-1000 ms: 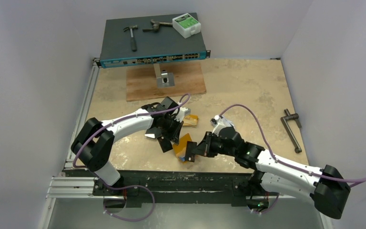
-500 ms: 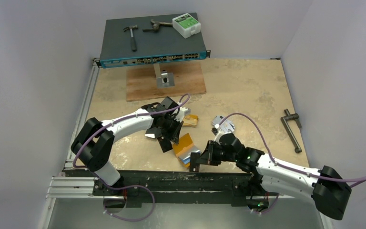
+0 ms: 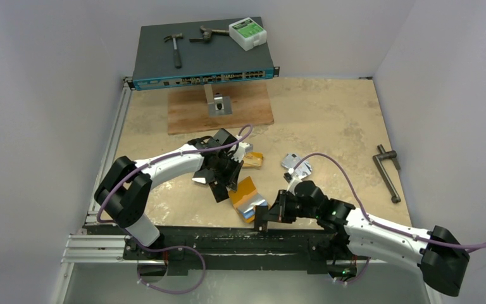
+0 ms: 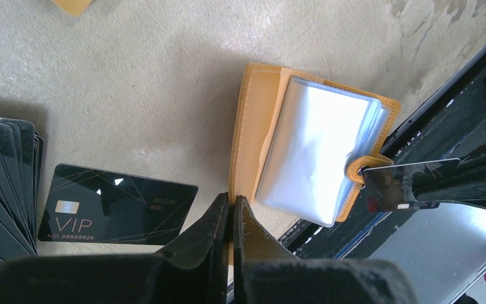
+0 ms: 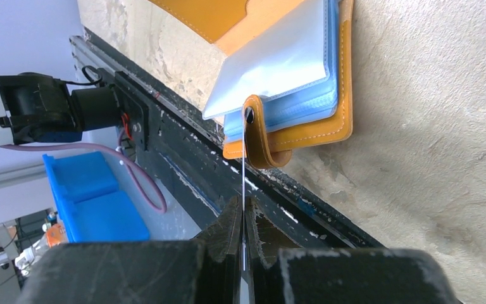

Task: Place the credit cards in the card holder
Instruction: Open the card holder at the corner of the board.

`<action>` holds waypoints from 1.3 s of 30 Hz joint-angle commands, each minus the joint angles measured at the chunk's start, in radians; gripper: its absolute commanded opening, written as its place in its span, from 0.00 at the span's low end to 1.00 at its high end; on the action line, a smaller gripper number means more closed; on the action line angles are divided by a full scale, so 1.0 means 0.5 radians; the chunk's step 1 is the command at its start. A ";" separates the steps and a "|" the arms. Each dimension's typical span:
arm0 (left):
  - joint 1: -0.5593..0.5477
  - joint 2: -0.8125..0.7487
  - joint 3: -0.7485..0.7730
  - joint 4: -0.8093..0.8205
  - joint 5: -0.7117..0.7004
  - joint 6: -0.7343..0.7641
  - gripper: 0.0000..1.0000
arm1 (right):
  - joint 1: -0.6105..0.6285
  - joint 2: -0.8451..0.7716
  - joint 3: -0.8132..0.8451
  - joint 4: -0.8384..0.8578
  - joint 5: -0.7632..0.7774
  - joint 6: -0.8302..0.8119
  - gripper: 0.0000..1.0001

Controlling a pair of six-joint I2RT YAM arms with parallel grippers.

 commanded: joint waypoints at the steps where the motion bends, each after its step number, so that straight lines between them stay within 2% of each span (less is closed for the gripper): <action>1: 0.015 0.014 0.027 0.029 -0.029 0.035 0.00 | 0.042 0.007 0.009 0.018 -0.043 -0.015 0.00; 10: 0.015 0.028 0.049 0.019 -0.029 0.036 0.00 | 0.238 0.370 0.088 0.230 -0.105 -0.027 0.00; 17: 0.014 0.009 0.041 0.026 -0.015 0.038 0.00 | 0.242 0.394 0.121 0.225 -0.014 -0.016 0.00; 26: 0.009 -0.039 0.008 0.051 0.023 0.042 0.00 | 0.239 0.486 0.114 0.479 0.091 0.120 0.00; 30: 0.006 -0.056 -0.004 0.055 0.035 0.042 0.00 | 0.239 0.502 0.126 0.443 0.179 0.141 0.00; 33: -0.003 -0.074 -0.009 0.059 0.048 0.055 0.00 | 0.239 0.430 0.135 0.331 0.373 0.199 0.00; 34: -0.010 -0.081 -0.012 0.063 0.054 0.061 0.01 | 0.237 0.387 0.128 0.316 0.439 0.232 0.00; 37: -0.050 -0.095 -0.006 0.050 0.071 0.085 0.14 | 0.229 0.299 0.134 0.308 0.620 0.243 0.00; 39: -0.064 -0.095 -0.006 0.050 0.094 0.091 0.21 | 0.210 0.363 0.170 0.353 0.616 0.196 0.00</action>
